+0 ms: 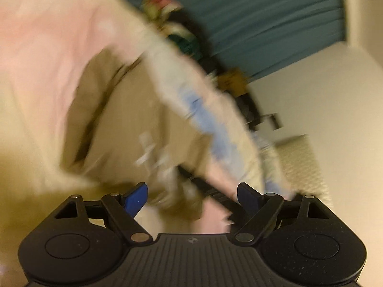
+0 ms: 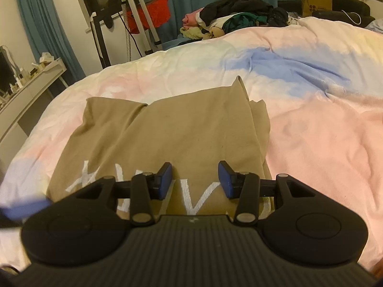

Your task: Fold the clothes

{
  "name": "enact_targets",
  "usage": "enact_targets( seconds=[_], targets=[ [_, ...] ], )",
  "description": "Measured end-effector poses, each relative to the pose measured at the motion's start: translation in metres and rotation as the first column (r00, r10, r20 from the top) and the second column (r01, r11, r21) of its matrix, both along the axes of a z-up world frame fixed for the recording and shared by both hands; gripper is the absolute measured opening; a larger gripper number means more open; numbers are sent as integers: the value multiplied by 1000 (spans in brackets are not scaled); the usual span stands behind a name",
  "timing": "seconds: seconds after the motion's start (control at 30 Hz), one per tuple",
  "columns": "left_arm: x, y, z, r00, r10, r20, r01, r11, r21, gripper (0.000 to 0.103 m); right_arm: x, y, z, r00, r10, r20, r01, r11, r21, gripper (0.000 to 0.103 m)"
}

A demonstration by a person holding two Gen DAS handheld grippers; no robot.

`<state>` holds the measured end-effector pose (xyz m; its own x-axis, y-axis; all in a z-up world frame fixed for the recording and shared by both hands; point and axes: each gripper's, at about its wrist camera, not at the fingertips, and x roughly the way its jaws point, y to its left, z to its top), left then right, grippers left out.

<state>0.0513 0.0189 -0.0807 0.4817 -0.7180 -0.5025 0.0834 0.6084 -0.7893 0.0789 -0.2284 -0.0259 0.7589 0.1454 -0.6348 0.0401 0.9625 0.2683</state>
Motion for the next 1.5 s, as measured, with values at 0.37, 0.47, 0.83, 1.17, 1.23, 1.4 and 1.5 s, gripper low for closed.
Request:
enact_targets(
  seconds=[0.37,0.47,0.83,1.17,1.23,1.4,1.5],
  targets=[
    [41,11,-44,964,217,-156,-228,972,-58,66,0,-5,-1,1000,-12,2,12,1000,28,44],
    [39,4,-43,964,233,-129,-236,972,-9,57,-5,-12,0,1000,-26,6,26,992,123,45],
    [43,10,-52,944,278,-178,-300,947,-111,36,-23,-32,-24,995,59,-79,23,638,770,88],
    [47,11,-56,933,303,-197,-336,926,-169,29,-26,-41,-76,971,6,-238,223,324,919,85],
    [45,14,-56,932,305,-198,-340,924,-177,29,-30,-38,-71,972,24,-234,214,327,921,87],
    [36,21,-57,931,310,-194,-345,920,-184,29,-33,-18,-68,961,132,-244,188,334,924,87],
    [37,20,-57,929,313,-197,-349,918,-188,29,-35,-8,-75,948,168,-271,202,344,917,87]
  ],
)
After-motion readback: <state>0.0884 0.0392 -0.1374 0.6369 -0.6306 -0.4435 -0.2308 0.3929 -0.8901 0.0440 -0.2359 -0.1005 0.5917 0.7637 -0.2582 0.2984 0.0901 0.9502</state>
